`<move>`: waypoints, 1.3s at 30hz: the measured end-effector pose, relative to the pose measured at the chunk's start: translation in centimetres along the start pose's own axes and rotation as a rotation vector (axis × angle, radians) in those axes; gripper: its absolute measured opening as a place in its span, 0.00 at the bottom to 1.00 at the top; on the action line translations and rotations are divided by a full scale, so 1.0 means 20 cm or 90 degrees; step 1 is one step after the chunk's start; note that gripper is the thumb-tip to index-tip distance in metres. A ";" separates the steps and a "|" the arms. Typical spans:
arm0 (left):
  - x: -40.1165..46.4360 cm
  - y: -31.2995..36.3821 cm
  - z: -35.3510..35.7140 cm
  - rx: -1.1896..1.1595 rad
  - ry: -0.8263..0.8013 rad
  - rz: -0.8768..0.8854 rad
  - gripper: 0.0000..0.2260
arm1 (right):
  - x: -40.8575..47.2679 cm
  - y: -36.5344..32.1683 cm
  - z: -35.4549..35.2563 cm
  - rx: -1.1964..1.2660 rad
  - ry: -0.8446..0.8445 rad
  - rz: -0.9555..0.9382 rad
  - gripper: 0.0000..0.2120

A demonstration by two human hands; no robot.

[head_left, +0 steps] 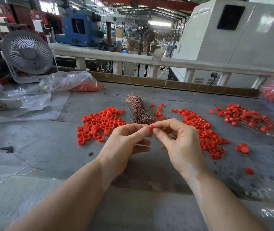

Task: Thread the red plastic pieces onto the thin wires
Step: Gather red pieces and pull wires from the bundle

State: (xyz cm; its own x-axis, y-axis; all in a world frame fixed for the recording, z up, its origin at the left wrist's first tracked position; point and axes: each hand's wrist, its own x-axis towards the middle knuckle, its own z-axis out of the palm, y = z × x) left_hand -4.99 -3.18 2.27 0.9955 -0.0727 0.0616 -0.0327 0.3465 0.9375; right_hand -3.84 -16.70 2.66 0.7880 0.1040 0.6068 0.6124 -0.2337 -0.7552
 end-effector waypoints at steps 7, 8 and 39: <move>-0.01 0.01 0.00 -0.014 -0.011 -0.008 0.07 | 0.00 0.01 0.00 0.005 0.003 0.012 0.10; -0.01 0.01 0.00 -0.011 -0.008 -0.006 0.07 | 0.00 0.01 0.00 0.002 0.002 0.011 0.11; -0.02 0.00 0.01 0.156 0.052 0.168 0.09 | -0.02 0.01 0.02 -0.050 0.004 -0.012 0.09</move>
State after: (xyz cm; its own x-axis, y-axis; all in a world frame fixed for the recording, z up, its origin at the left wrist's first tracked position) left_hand -5.48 -3.39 2.42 0.9537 0.0679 0.2931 -0.2991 0.1077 0.9481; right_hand -3.96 -16.49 2.24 0.7762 0.1031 0.6220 0.6196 -0.3071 -0.7223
